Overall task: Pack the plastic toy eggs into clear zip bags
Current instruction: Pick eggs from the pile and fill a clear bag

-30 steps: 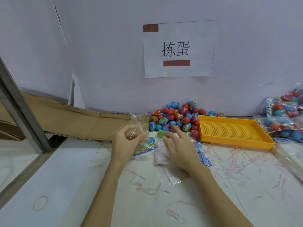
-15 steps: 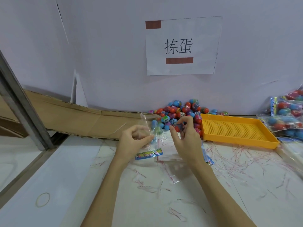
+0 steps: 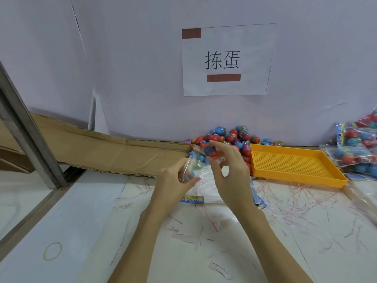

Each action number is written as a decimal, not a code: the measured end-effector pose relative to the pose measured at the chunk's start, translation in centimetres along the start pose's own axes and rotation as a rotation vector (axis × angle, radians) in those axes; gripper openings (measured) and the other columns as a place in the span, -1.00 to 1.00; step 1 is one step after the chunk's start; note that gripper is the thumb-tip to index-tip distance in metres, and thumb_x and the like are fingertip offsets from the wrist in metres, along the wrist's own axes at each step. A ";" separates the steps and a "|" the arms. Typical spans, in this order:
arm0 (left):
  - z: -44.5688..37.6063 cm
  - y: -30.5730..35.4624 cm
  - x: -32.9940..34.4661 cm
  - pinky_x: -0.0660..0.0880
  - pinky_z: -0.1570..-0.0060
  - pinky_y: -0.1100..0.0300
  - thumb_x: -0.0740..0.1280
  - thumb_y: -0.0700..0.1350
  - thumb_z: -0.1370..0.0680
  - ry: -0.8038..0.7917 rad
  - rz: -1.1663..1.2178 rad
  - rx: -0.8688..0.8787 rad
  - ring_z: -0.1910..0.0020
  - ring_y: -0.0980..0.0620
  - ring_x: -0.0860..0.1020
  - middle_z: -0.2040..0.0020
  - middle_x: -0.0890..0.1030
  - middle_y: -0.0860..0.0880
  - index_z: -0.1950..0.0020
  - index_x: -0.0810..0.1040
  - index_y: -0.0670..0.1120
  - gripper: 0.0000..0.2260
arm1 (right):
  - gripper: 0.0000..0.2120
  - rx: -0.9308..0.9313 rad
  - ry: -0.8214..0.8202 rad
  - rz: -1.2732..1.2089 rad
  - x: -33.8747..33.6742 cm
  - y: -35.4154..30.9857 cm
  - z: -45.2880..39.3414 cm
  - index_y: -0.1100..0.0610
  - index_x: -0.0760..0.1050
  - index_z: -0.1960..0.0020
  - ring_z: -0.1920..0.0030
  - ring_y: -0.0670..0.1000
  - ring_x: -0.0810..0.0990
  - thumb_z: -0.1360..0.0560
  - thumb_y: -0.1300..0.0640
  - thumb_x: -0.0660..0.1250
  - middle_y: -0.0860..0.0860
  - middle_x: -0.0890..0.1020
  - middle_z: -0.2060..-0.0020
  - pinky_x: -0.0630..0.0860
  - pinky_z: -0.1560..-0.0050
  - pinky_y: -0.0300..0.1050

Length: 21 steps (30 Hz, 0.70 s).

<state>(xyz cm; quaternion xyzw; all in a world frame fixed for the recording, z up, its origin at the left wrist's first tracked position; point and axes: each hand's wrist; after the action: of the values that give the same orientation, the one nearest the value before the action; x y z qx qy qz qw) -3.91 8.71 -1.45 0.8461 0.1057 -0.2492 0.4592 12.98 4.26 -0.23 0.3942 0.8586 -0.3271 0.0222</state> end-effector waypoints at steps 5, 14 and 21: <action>0.1 0.2 0.0 0.44 0.27 0.39 0.58 0.01 -0.47 0.022 -0.027 0.027 0.31 0.17 0.49 0.33 0.51 0.25 -0.36 0.56 0.00 -0.51 | -0.58 -0.070 -0.174 0.093 0.4 -0.5 0.5 0.04 0.54 -0.40 -0.02 -0.09 0.50 -0.58 0.32 0.37 0.02 0.51 -0.12 0.50 0.02 -0.37; 0.0 0.4 -0.2 0.54 0.16 0.30 0.56 0.05 -0.49 -0.009 -0.057 0.018 0.15 0.15 0.57 0.11 0.66 0.11 -0.37 0.54 0.07 -0.53 | -0.65 0.185 -0.194 -0.024 0.6 -0.7 0.3 -0.01 0.48 -0.31 0.14 -0.14 0.67 -0.59 0.26 0.40 -0.10 0.58 -0.10 0.53 0.13 -0.45; 0.1 0.4 -0.1 0.65 0.05 0.18 0.55 -0.05 -0.52 0.030 -0.084 0.032 0.05 0.16 0.62 0.01 0.68 0.14 -0.36 0.55 0.10 -0.57 | -0.69 0.195 -0.310 -0.075 0.1 -1.1 0.3 -0.06 0.62 -0.18 0.05 -0.24 0.61 -0.56 0.29 0.41 -0.20 0.62 -0.01 0.53 0.15 -0.40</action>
<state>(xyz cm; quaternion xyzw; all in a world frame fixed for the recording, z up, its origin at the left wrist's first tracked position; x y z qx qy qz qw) -3.86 8.42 -1.10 0.8519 0.1442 -0.2572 0.4328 12.09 3.57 0.10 0.3072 0.8232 -0.4662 0.1035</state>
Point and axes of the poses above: each hand's wrist, its own z-axis away from the middle knuckle, its own x-axis out of the palm, y = z × x
